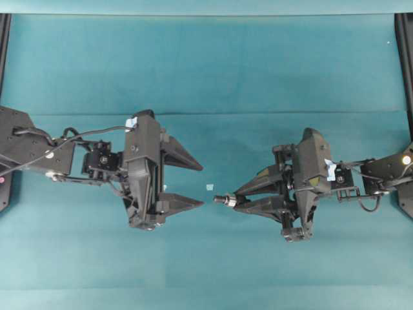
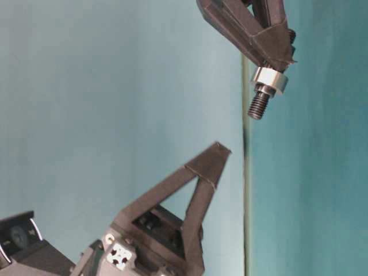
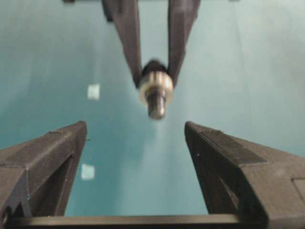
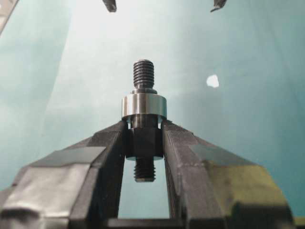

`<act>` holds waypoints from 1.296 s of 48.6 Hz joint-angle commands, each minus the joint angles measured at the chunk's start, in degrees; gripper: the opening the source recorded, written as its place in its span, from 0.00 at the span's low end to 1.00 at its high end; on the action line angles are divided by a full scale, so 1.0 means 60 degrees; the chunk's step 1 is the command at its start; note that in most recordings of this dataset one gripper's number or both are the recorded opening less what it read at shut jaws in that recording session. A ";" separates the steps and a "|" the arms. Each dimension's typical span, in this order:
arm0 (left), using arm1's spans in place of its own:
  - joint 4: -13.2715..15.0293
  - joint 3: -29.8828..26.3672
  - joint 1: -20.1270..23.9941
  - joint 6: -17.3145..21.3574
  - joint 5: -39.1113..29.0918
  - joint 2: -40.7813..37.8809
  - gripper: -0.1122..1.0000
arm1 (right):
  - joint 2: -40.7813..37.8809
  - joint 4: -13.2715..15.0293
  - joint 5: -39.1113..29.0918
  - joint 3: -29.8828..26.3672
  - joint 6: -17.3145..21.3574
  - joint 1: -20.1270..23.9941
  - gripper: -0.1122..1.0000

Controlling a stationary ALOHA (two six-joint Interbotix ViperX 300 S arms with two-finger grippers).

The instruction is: Insert the washer onto the shaft with both hands.

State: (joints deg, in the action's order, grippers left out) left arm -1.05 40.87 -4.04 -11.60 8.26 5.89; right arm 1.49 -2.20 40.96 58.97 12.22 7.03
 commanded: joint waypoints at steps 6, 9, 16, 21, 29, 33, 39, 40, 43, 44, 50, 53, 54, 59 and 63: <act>-0.0015 -0.0073 -0.0103 -0.0044 0.0029 0.0205 0.91 | 0.0132 0.0000 0.0132 -0.0044 -0.0015 0.0000 0.10; -0.0015 -0.0029 -0.0103 0.0059 -0.0029 0.0220 0.91 | 0.0132 -0.0015 0.0103 -0.0044 -0.0015 0.0000 0.10; -0.0015 0.0190 -0.0103 0.0337 -0.0527 0.0381 0.91 | 0.0132 0.0000 0.0088 -0.0044 -0.0015 0.0000 0.10; -0.0015 0.0454 -0.0117 0.0659 -0.1157 0.0732 0.91 | 0.0132 -0.0015 0.0088 -0.0044 -0.0015 0.0000 0.10; -0.0015 0.0864 -0.0132 0.0806 -0.1831 0.1450 0.91 | 0.0132 -0.0015 0.0029 -0.0044 -0.0015 0.0000 0.10; -0.0015 0.1084 -0.0132 0.0791 -0.1978 0.1846 0.91 | 0.0132 -0.0015 -0.0015 -0.0044 -0.0015 0.0000 0.10; -0.0015 0.1611 -0.0132 0.0776 -0.2021 0.2505 0.91 | 0.0132 -0.0015 -0.0015 -0.0044 -0.0015 0.0000 0.10; -0.0015 0.1699 -0.0132 0.0776 -0.2021 0.2593 0.91 | 0.0132 -0.0015 -0.0015 -0.0044 -0.0015 -0.0015 0.10; -0.0015 0.1904 -0.0132 0.0747 -0.2021 0.2871 0.91 | 0.0132 0.0000 -0.0015 -0.0044 -0.0015 0.0000 0.10; -0.0015 0.1963 -0.0132 0.0747 -0.2021 0.2974 0.91 | 0.0117 -0.0015 -0.0015 -0.0044 0.0000 0.0000 0.10; -0.0015 0.2256 -0.0132 0.0732 -0.2021 0.3413 0.90 | 0.0117 -0.0015 -0.0015 -0.0044 -0.0015 -0.0015 0.10; -0.0015 0.2344 -0.0132 0.0732 -0.2021 0.3574 0.90 | 0.0132 -0.0015 -0.0015 -0.0044 -0.0015 0.0000 0.10; -0.0015 0.2373 -0.0132 0.0732 -0.2021 0.3618 0.89 | 0.0117 -0.0015 -0.0015 -0.0044 -0.0015 -0.0015 0.10; -0.0015 0.2461 -0.0132 0.0732 -0.2021 0.3735 0.88 | 0.0103 -0.0015 -0.0015 -0.0044 -0.0015 0.0000 0.10; -0.0015 0.2461 -0.0132 0.0732 -0.2021 0.3750 0.86 | 0.0103 -0.0015 -0.0015 -0.0044 -0.0015 0.0000 0.10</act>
State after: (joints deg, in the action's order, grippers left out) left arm -1.05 56.25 -4.75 -7.12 -4.13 27.77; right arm 1.58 -2.20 40.52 58.97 12.22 7.12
